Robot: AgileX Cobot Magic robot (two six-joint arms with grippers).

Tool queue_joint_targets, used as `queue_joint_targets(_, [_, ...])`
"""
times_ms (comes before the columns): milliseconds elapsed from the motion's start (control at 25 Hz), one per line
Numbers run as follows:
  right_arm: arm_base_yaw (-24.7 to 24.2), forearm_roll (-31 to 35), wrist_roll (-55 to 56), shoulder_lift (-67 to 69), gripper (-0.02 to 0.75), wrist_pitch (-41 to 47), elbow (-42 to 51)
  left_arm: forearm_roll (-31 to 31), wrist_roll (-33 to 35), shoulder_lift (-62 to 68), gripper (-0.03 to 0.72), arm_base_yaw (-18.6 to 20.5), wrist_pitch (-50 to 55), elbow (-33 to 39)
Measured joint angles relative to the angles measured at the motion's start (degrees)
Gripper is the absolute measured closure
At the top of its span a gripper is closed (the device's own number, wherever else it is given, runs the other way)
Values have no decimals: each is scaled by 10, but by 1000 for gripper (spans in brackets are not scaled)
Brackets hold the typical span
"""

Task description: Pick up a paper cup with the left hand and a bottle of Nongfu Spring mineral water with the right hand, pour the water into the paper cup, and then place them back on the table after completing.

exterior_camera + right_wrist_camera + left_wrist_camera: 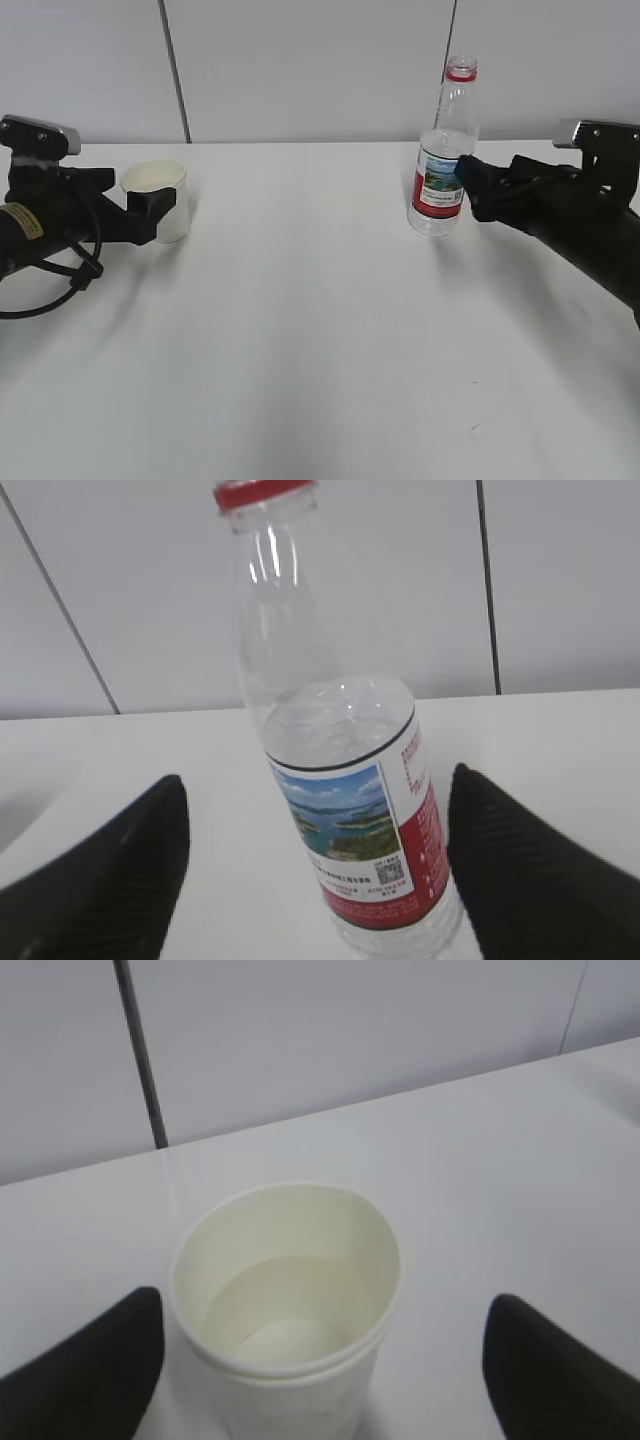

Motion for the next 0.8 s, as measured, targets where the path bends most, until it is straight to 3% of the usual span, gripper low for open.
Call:
queue_joint_targets(560, [0, 1, -6, -136, 143, 118, 3, -5, 0, -129, 97, 0, 35, 5])
queue_joint_targets(800, [0, -30, -6, -184, 144, 263, -52, -13, 0, -186, 97, -1, 90, 5])
